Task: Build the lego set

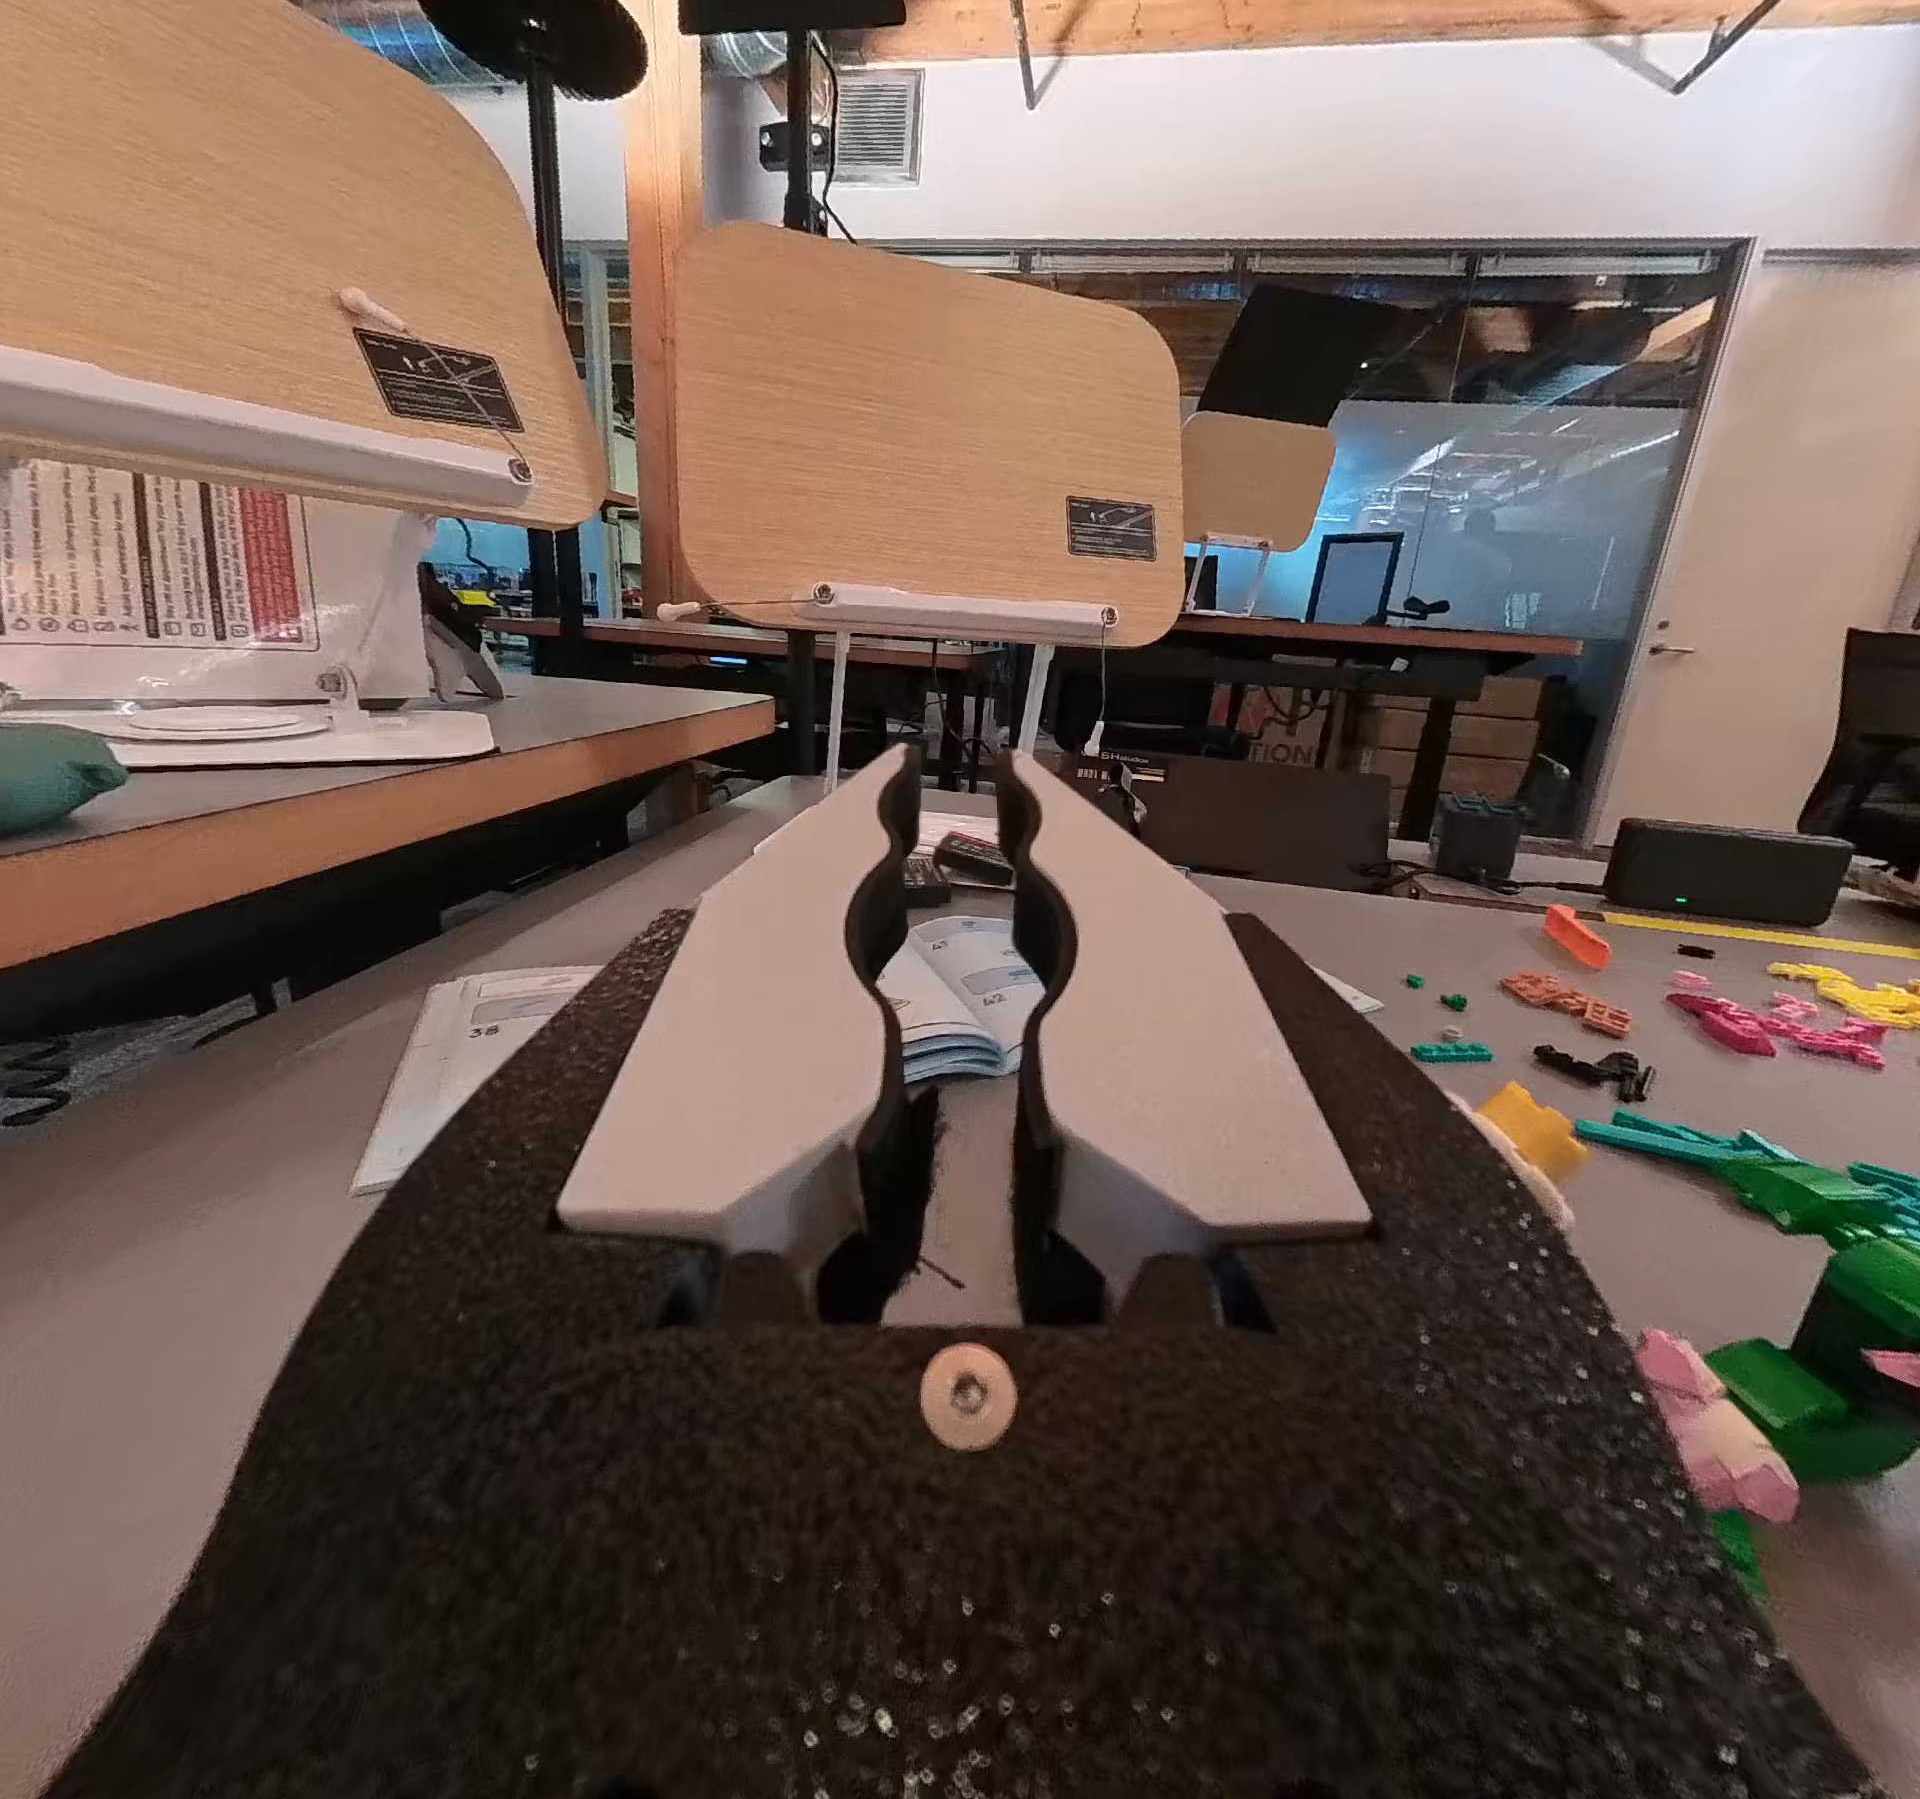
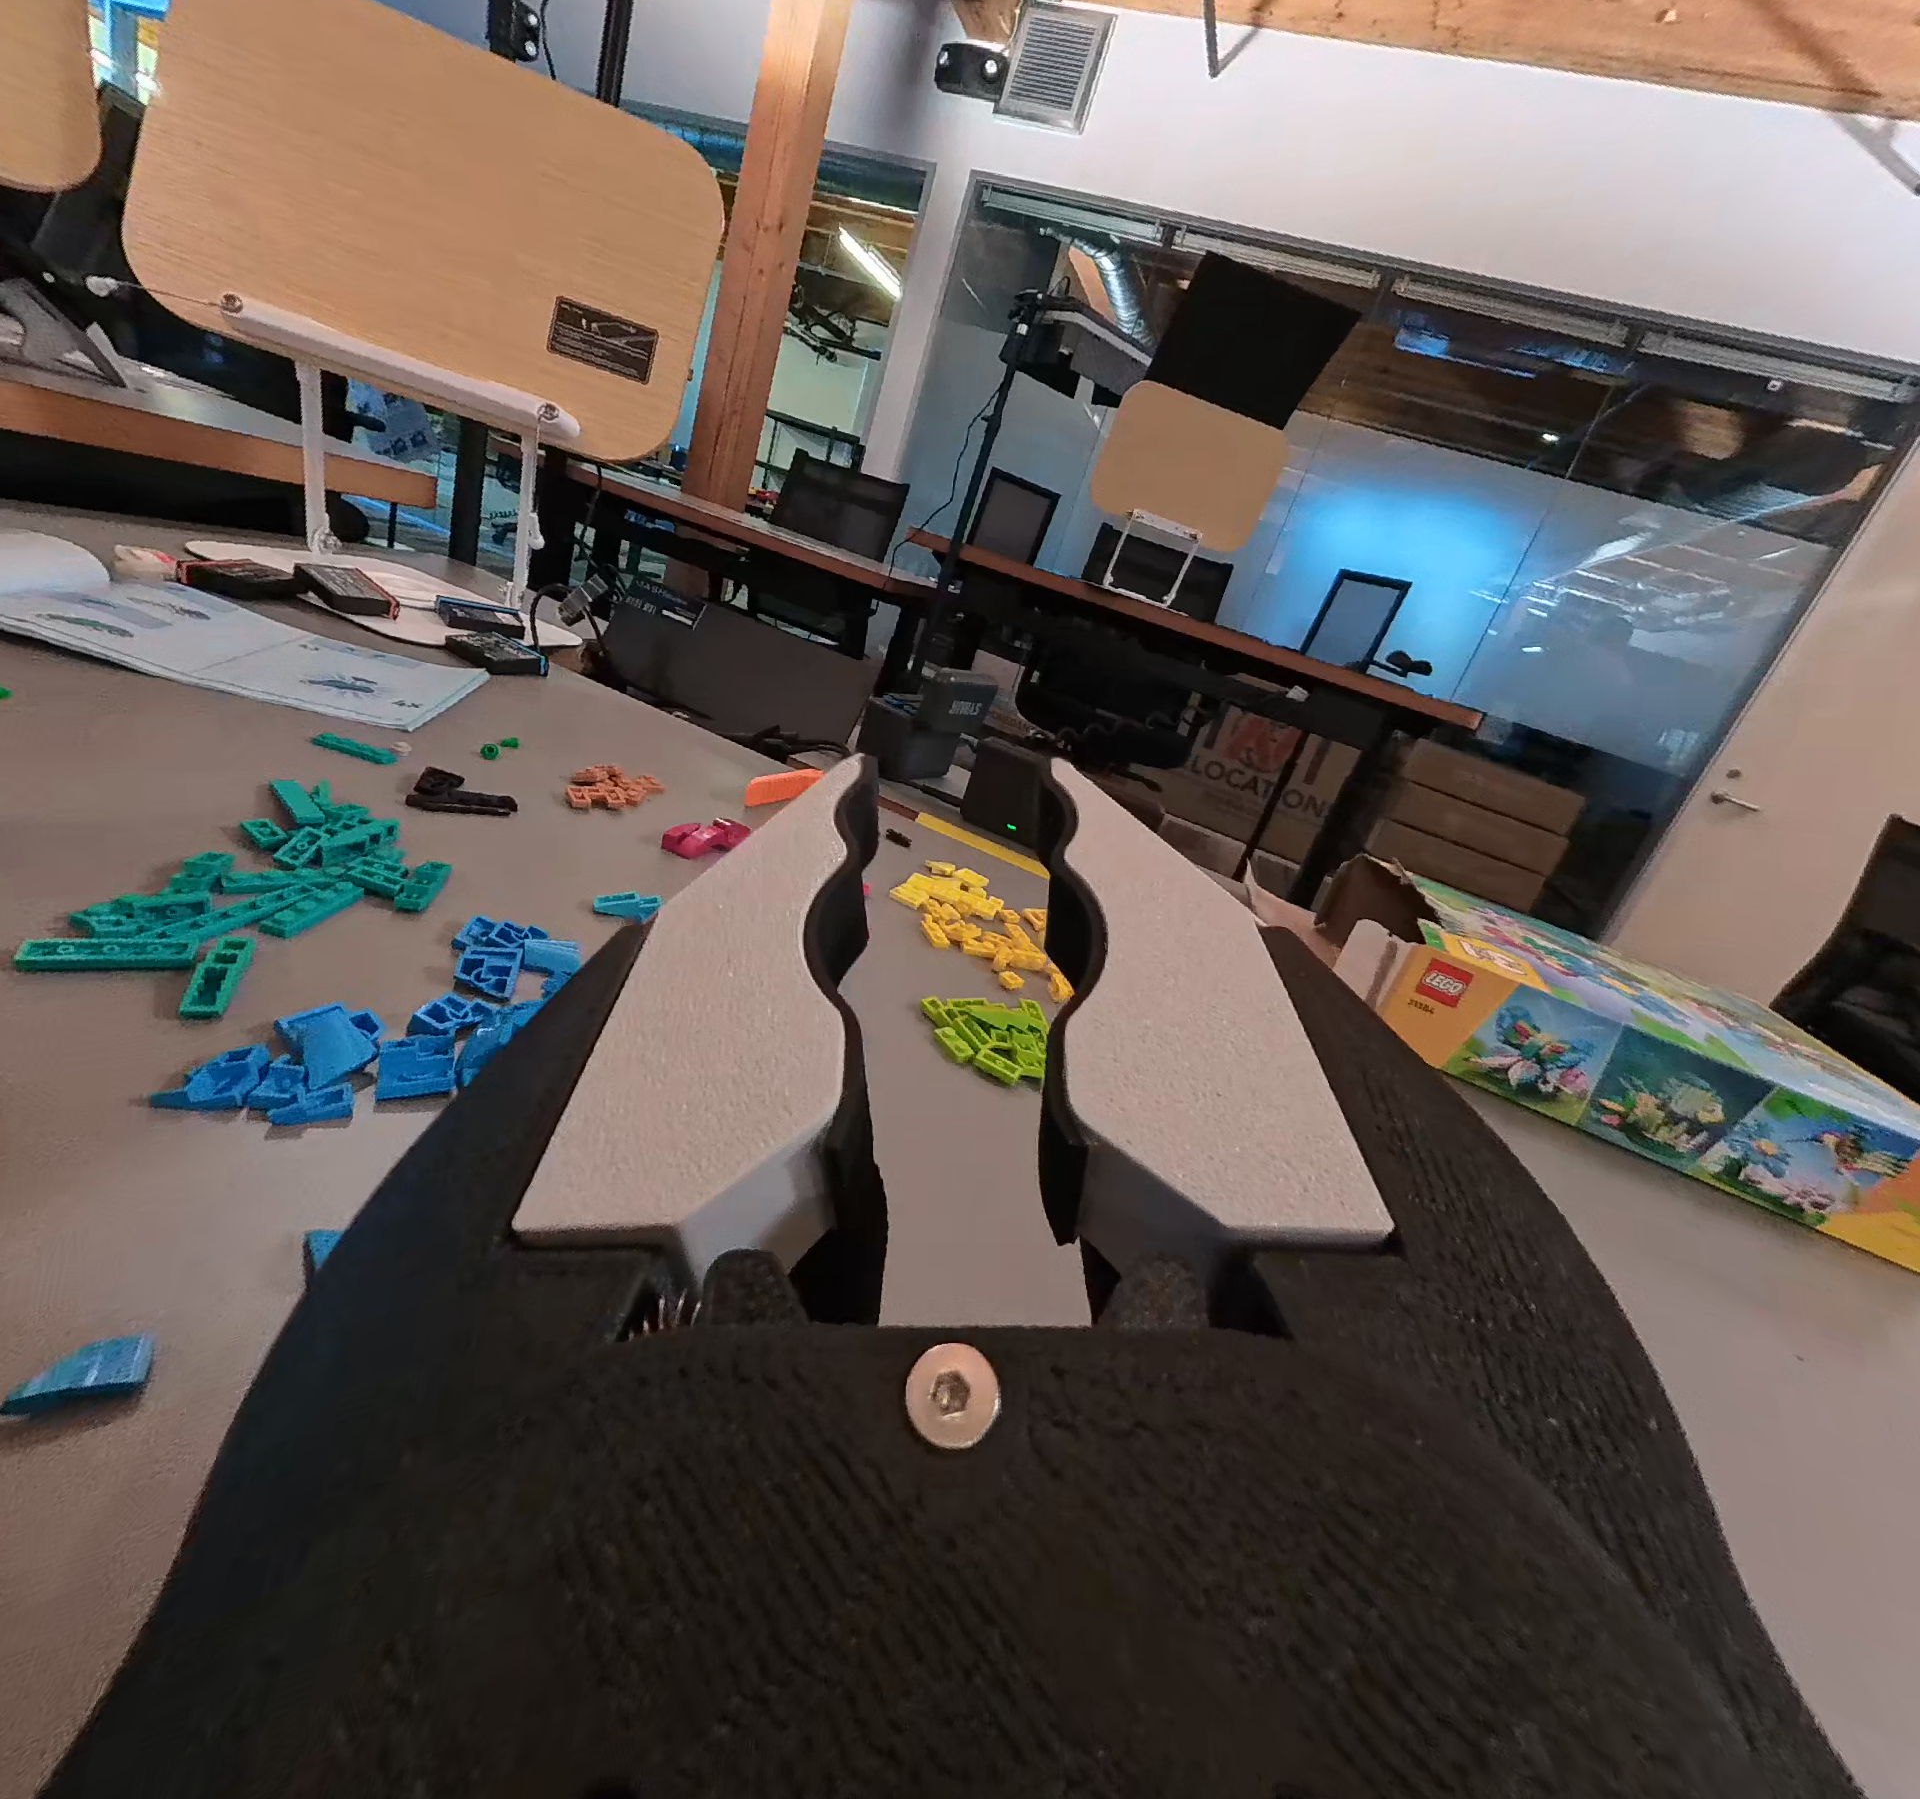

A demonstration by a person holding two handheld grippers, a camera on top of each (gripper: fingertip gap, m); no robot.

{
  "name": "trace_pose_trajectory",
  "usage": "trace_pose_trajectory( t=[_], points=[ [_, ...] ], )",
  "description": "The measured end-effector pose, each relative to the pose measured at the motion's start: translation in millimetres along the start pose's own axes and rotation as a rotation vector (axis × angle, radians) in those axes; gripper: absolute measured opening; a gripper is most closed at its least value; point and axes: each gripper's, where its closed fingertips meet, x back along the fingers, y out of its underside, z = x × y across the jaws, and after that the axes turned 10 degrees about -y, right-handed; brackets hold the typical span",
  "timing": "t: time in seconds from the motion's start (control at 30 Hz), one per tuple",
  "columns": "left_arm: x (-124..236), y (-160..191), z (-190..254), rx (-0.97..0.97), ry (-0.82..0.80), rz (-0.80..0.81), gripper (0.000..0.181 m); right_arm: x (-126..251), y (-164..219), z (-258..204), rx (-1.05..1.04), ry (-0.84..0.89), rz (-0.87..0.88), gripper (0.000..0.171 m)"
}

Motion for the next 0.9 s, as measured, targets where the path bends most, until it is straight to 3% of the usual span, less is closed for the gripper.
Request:
trace_pose_trajectory(
  t=[0.5, 0.9],
  points=[
    [-2, -6, -6, 0.033, -0.023, 0.035, 0.011, -4, 2, -8, 0.061, -0.023, -0.031, 0.027],
    [-4, -7, -21, 0.071, -0.072, 0.046, 0.011, 5, -14, -4, -0.008, -0.025, 0.089, 0.025]
  ],
)
